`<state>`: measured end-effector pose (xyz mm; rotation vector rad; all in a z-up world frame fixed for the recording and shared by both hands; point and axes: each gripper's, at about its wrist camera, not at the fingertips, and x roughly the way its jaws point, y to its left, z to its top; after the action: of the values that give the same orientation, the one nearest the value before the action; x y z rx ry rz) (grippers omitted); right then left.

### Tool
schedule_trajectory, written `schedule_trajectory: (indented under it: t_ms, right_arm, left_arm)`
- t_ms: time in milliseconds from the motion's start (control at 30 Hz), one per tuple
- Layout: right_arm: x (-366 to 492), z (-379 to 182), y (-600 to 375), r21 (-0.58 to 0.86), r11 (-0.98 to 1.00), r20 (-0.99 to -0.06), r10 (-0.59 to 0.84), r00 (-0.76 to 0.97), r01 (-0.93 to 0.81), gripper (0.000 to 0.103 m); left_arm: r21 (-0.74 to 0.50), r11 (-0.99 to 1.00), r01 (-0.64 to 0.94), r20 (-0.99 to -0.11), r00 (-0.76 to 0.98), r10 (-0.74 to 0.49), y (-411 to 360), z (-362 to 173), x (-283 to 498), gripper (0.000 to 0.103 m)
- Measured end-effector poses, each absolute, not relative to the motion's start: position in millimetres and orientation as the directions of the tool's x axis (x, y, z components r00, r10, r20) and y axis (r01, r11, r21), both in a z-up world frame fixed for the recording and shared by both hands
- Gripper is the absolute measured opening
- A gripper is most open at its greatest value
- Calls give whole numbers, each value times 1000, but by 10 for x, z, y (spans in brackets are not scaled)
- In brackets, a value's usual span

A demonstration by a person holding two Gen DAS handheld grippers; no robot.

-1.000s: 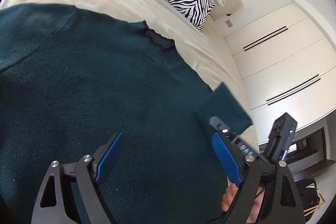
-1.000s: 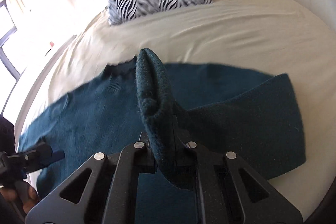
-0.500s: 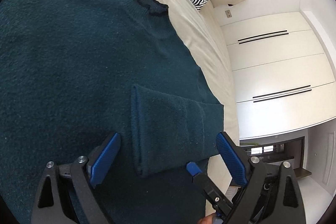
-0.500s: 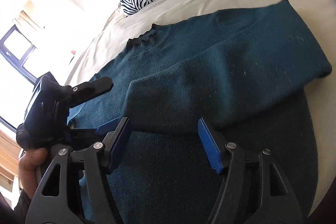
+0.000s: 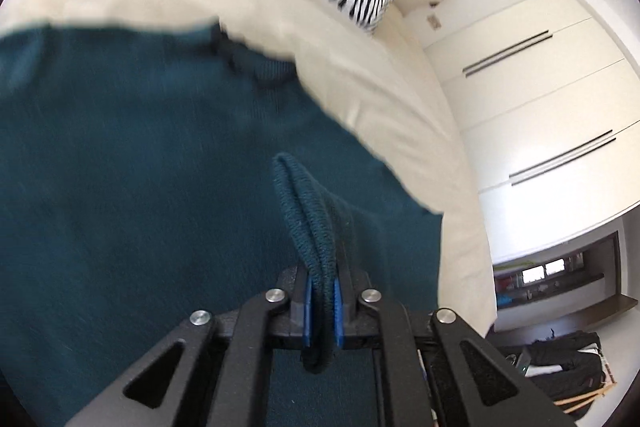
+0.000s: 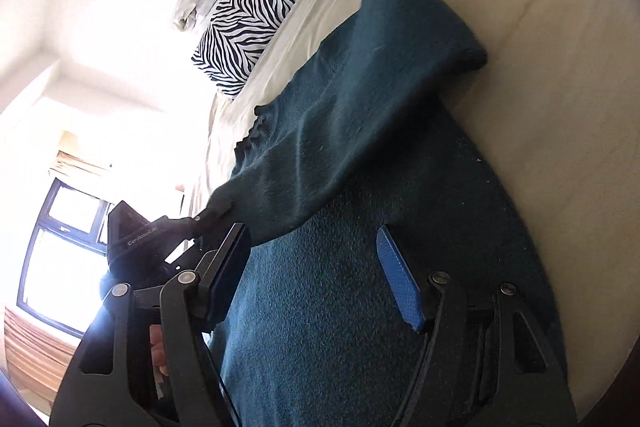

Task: Fold small clothes

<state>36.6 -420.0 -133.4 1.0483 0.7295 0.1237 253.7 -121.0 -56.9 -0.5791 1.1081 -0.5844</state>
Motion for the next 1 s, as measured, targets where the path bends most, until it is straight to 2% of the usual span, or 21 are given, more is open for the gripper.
schedule_trajectory:
  t_ms: [133, 300, 567, 667, 767, 833, 1000]
  right_arm:
    - [400, -1362, -4294, 863, 442, -443, 430, 787, 244, 65]
    - [531, -1391, -4352, 894, 364, -411, 430, 804, 262, 65]
    - [1063, -1432, -4328, 901, 315, -413, 418, 809, 298, 68]
    - [1244, -1543, -4421, 912, 229, -407, 413, 815, 340, 67]
    - [1225, -1436, -4594, 912, 252, -395, 328, 858, 323, 67]
    - [1189, -1430, -4722, 929, 215, -358, 310, 881, 301, 67]
    - [1124, -1466, -4930, 929, 214, -354, 263, 898, 303, 65]
  left_arm:
    - [-668, 731, 138, -625, 428, -653, -882, -355, 2728, 9]
    - [-664, 743, 81, -627, 481, -613, -541, -420, 2840, 9]
    - [-672, 739, 51, -652, 432, -623, -462, -778, 2790, 9]
    - [-671, 739, 60, -652, 427, -626, -477, -788, 2765, 9]
    - [-666, 744, 61, -656, 428, -622, -451, -789, 2774, 9]
    - [-665, 745, 51, -660, 427, -618, -438, -828, 2790, 9]
    - [-664, 747, 34, -675, 403, -618, -480, -980, 2799, 9]
